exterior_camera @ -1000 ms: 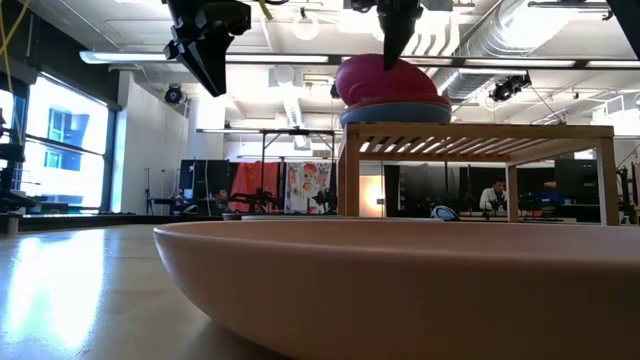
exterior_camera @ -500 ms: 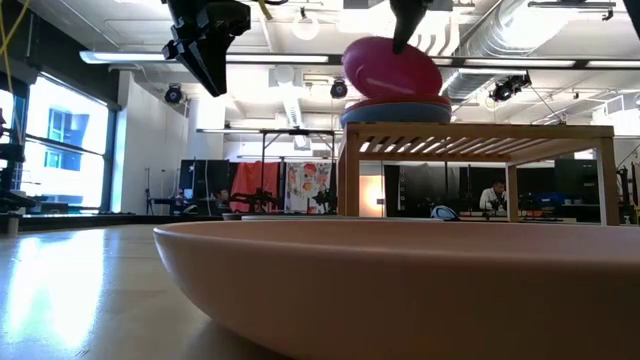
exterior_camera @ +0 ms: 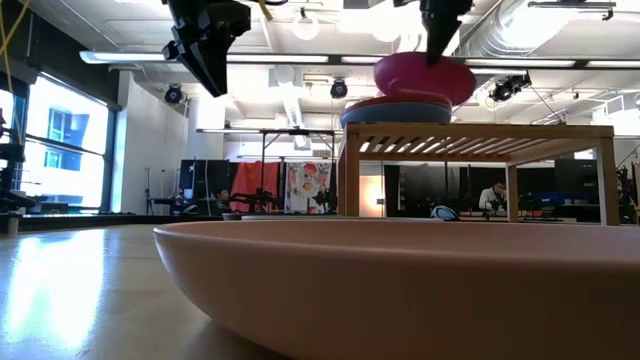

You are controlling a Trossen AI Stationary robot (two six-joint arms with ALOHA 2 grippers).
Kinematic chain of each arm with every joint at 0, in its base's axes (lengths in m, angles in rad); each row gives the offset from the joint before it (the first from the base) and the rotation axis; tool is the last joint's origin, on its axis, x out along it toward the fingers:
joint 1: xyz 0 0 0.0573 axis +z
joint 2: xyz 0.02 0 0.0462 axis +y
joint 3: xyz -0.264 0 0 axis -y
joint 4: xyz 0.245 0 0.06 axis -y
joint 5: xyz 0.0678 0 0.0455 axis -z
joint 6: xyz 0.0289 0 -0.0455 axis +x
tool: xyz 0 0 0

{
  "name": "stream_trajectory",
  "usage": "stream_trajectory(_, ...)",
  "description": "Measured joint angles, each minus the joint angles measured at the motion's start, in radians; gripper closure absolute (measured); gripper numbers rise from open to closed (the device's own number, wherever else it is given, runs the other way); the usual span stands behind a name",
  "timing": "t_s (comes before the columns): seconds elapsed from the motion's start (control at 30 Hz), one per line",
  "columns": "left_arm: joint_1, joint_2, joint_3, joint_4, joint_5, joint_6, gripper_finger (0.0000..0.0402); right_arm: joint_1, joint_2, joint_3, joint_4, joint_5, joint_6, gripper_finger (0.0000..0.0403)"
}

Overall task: Place and stack plates onto a shelf
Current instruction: Stack the pink plate on top of the orange plate on the shelf

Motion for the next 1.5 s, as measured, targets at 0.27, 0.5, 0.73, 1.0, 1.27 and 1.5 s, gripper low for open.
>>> stream_trajectory(0.27,0.023,0.0,0.0,0.0,0.0,-0.022,0.0312,0.039,0.008,-0.02,0.071,-0.044,-0.119,0.0403)
stream_trajectory(0.5,0.023,0.0,0.0,0.001,0.0,-0.022,0.0312,0.06,0.021,-0.02,0.082,-0.093,-0.14,0.0403)
stream_trajectory(0.73,0.023,0.0,0.0,0.0,0.0,-0.022,0.0312,0.038,0.065,-0.02,0.056,-0.103,-0.153,0.0403)
stream_trajectory(1.0,0.022,0.0,0.0,0.001,0.0,-0.034,0.0312,0.031,0.088,-0.02,0.044,-0.085,-0.175,0.0403)
stream_trajectory(1.27,0.022,0.0,0.0,0.0,0.0,-0.048,0.0312,0.031,0.088,-0.02,0.056,-0.086,-0.175,0.0402)
stream_trajectory(1.5,0.022,0.0,0.0,0.001,0.0,-0.049,0.0312,0.013,0.088,-0.02,0.05,-0.124,-0.117,0.0402)
